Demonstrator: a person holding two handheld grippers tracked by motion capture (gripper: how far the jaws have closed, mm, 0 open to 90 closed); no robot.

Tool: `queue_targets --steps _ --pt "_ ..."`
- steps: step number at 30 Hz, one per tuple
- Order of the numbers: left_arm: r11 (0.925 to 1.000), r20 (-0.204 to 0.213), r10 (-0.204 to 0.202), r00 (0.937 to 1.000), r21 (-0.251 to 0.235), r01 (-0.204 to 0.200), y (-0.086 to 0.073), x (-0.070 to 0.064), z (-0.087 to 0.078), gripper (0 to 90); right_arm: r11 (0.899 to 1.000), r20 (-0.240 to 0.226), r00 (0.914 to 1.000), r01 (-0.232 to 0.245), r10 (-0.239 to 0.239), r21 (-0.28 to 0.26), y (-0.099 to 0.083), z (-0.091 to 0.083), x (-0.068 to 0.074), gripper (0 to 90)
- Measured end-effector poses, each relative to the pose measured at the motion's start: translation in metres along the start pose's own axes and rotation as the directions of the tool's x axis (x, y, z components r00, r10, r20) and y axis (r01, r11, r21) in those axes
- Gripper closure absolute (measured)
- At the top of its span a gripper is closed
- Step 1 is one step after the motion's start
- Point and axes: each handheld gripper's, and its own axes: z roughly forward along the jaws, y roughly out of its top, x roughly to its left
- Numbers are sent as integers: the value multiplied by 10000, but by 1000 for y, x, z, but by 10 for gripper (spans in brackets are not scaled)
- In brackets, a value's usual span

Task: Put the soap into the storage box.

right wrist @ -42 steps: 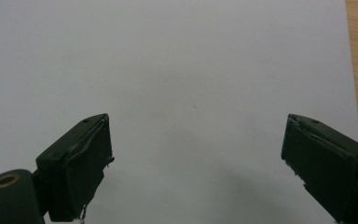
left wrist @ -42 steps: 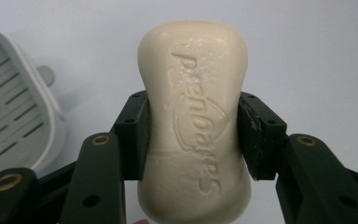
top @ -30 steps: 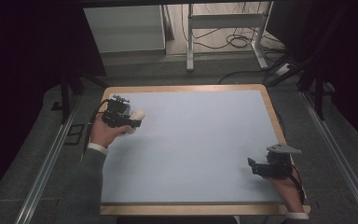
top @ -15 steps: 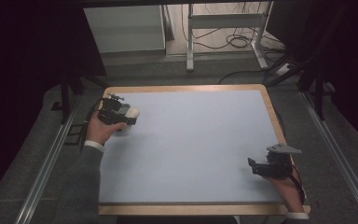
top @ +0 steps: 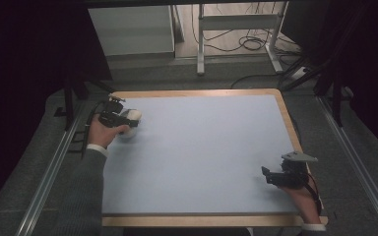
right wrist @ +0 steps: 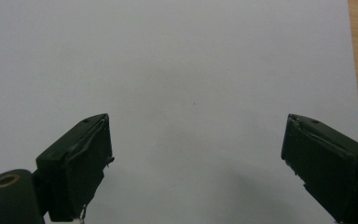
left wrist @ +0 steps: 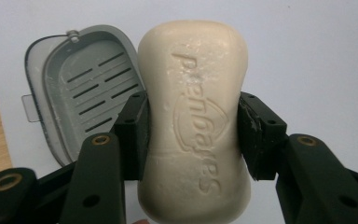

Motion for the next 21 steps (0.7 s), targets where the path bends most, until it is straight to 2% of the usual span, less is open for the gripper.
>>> queue_targets --steps 6,12,14,16,21 --pt "9992 -214 -386 9990 48 387 4 7 6 497 10000 3 10000 12 -12 30 0 1 0 84" --pt "9962 -174 -863 9961 62 864 10 17 16 497 10000 19 10000 26 -26 42 -1 1 0 84" --pt "9967 -528 -793 9955 128 800 11 20 20 497 10000 8 10000 16 -16 62 -1 1 -1 84" --pt "9965 -595 -817 9949 137 826 11 22 21 497 10000 5 10000 -5 5 68 -1 1 -1 84" --pt "9929 -742 -1171 9904 124 1183 11 29 30 497 10000 13 10000 -17 17 96 -2 1 -1 84"
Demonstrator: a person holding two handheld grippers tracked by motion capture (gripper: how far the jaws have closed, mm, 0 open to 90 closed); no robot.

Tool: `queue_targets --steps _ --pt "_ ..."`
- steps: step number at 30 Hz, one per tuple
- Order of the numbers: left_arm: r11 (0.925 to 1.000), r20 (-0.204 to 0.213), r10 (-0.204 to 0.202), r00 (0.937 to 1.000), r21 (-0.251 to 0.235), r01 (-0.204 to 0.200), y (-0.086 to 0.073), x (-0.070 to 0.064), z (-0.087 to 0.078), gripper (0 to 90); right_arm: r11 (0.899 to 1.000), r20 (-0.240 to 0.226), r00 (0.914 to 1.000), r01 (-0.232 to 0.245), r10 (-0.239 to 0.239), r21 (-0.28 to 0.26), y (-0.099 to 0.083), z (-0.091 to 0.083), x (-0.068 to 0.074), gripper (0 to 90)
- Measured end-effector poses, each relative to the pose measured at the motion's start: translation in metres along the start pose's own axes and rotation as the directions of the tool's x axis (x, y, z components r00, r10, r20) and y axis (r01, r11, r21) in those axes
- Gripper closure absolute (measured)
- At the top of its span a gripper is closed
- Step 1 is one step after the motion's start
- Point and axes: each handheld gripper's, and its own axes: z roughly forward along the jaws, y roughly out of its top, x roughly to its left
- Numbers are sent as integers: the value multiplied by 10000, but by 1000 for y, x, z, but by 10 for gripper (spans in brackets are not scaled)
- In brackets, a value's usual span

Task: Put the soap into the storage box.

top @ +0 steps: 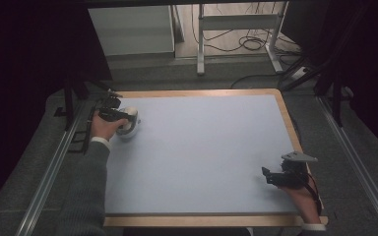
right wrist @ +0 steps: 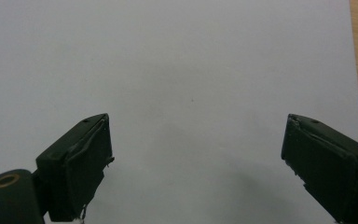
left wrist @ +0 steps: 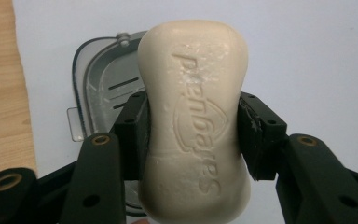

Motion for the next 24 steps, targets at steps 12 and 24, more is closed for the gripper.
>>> queue_targets --steps 12,24 --pt "9992 -145 -390 9991 73 391 -4 5 17 495 10000 41 10000 4 -4 29 -1 1 -1 84" --pt "9993 433 -2 9991 -376 19 -7 -7 1 351 9999 19 10000 96 -96 62 -1 2 1 84"
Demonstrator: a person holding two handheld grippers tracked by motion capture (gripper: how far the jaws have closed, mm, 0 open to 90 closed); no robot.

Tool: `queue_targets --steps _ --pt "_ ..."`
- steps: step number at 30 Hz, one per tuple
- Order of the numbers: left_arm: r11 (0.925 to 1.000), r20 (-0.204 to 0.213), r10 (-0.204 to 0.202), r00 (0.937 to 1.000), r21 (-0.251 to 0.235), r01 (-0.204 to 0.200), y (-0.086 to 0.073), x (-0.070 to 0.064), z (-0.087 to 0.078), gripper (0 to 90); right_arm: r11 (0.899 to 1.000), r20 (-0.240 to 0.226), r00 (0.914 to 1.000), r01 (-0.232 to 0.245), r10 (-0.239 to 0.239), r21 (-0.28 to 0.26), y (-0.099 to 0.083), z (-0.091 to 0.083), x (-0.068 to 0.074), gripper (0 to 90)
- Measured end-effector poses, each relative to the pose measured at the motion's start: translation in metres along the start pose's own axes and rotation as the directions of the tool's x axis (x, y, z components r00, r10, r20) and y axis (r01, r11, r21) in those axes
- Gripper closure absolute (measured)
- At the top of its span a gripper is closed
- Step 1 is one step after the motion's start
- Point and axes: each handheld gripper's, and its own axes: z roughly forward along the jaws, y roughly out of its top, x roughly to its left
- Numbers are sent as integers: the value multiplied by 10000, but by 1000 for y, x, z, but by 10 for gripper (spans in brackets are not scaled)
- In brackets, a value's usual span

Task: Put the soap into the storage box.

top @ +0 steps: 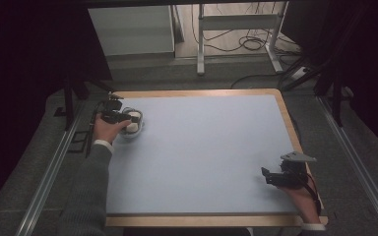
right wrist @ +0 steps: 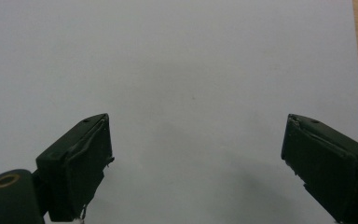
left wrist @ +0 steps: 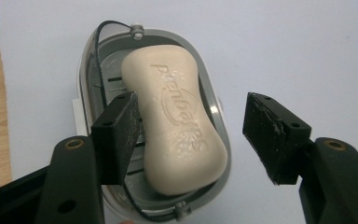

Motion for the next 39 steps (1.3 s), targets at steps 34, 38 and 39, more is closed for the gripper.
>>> queue_targets --steps 34,38,39 --pt "9573 1432 2738 9511 -1365 -2550 -98 -65 -40 299 10000 98 9999 47 -47 -34 -2 -4 2 84" --pt "9554 1523 2804 9477 -1390 -2604 -117 -69 -40 298 9999 164 9998 -72 74 -109 -3 -5 1 84" --pt "9575 1564 2730 9492 -1399 -2523 -120 -70 -41 297 9999 158 9998 -100 101 -121 -3 -6 0 84"
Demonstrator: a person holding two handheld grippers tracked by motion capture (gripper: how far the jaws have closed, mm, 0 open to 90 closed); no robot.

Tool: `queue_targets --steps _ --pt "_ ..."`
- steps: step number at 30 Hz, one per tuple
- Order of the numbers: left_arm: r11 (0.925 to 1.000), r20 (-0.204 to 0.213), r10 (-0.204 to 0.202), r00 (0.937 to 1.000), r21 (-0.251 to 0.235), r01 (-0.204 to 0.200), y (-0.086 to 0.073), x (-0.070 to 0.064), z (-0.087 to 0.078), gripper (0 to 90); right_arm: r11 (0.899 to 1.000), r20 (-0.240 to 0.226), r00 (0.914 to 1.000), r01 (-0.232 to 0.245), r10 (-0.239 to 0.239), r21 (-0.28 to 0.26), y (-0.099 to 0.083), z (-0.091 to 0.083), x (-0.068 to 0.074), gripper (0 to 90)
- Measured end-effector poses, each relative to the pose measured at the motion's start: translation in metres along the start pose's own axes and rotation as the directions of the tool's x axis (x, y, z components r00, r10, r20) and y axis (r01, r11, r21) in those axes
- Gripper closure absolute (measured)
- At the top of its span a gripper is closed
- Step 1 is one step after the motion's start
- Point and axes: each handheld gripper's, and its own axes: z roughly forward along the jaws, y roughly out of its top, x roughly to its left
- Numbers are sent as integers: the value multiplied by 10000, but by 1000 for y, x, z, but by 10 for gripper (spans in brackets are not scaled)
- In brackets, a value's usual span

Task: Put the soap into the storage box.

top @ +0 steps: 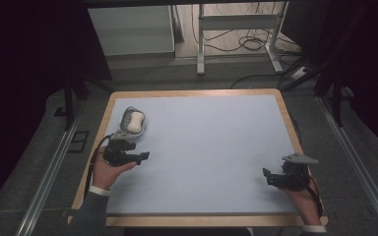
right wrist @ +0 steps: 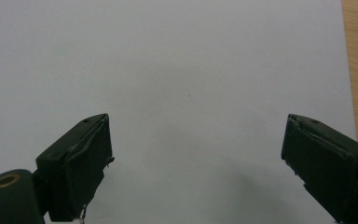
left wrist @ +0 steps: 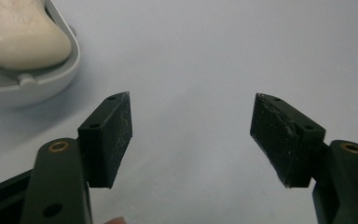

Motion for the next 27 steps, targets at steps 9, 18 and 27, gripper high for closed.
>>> queue_targets --steps 9,18,27 --pt "9997 -295 -235 9993 57 236 -27 -8 -3 296 10000 64 10000 -13 13 -4 -2 -2 -1 84" --pt "9992 -467 -371 9982 127 378 -40 -9 1 297 10000 127 9999 -61 62 -24 -3 -4 -2 84" --pt "9990 -386 -412 9984 142 418 -40 -7 3 292 10000 179 9998 3 -3 4 -4 -3 -2 84"
